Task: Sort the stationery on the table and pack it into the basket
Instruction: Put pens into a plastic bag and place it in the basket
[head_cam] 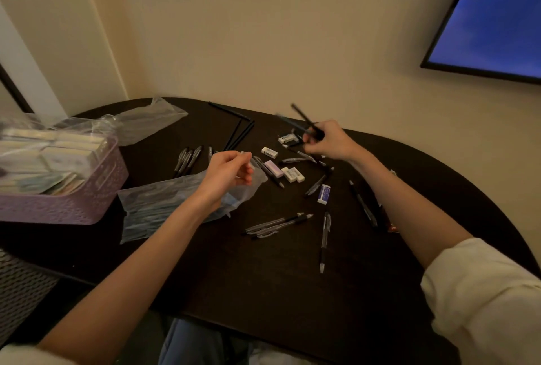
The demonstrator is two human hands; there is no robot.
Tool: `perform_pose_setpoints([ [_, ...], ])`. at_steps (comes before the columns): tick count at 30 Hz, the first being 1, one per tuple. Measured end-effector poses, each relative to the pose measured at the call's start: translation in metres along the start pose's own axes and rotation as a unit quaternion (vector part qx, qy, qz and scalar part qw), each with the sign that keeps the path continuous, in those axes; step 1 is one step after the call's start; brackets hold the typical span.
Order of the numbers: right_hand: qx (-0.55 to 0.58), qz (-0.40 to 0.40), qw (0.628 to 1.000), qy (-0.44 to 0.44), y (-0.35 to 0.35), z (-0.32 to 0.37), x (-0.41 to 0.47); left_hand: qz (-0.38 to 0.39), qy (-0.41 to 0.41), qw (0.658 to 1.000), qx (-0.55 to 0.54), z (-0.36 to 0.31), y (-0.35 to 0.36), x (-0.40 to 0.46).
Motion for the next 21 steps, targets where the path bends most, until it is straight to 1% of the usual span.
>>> perform_pose_setpoints([
  [3, 0.075, -0.107, 0.991, -0.011, -0.027, 0.006, 0.002, 0.001, -0.002, 1.000, 0.008, -0.001, -0.001, 0.003],
  [5, 0.086, -0.134, 0.987, -0.011, -0.036, 0.003, 0.009, 0.003, 0.001, 1.000, 0.008, -0.002, -0.001, 0.005],
  [7, 0.044, -0.142, 0.989, 0.002, -0.042, -0.003, 0.019, 0.004, 0.004, 1.000, 0.009, -0.004, -0.002, 0.007],
  [8, -0.015, -0.148, 0.989, 0.016, -0.045, -0.005, 0.023, 0.004, 0.006, 1.000, 0.011, -0.005, -0.002, 0.008],
  [10, -0.168, -0.139, 0.975, 0.043, -0.043, -0.008, 0.034, 0.002, 0.008, 1.000, 0.011, -0.007, -0.003, 0.009],
  [12, -0.255, -0.107, 0.960, 0.050, -0.034, -0.017, 0.050, 0.002, 0.004, 1.000, 0.007, -0.004, -0.004, 0.009],
  [16, -0.316, -0.049, 0.945, 0.064, -0.018, -0.044, 0.080, 0.016, -0.006, 1.000, 0.004, 0.005, 0.000, 0.015],
  [18, -0.325, -0.026, 0.943, 0.062, -0.011, -0.051, 0.088, 0.018, -0.009, 1.000, 0.002, 0.008, -0.001, 0.020],
  [21, -0.317, -0.015, 0.946, 0.069, -0.005, -0.066, 0.094, 0.021, -0.004, 1.000, 0.001, 0.008, -0.004, 0.027],
])
Point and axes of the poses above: each hand's wrist, its own x-axis towards the middle knuckle, its own y-axis out of the palm, z = x × y, the point moved 10 cm from there along x, towards the middle knuckle, and after that the axes turned 13 degrees about z, right-handed, at the moved point
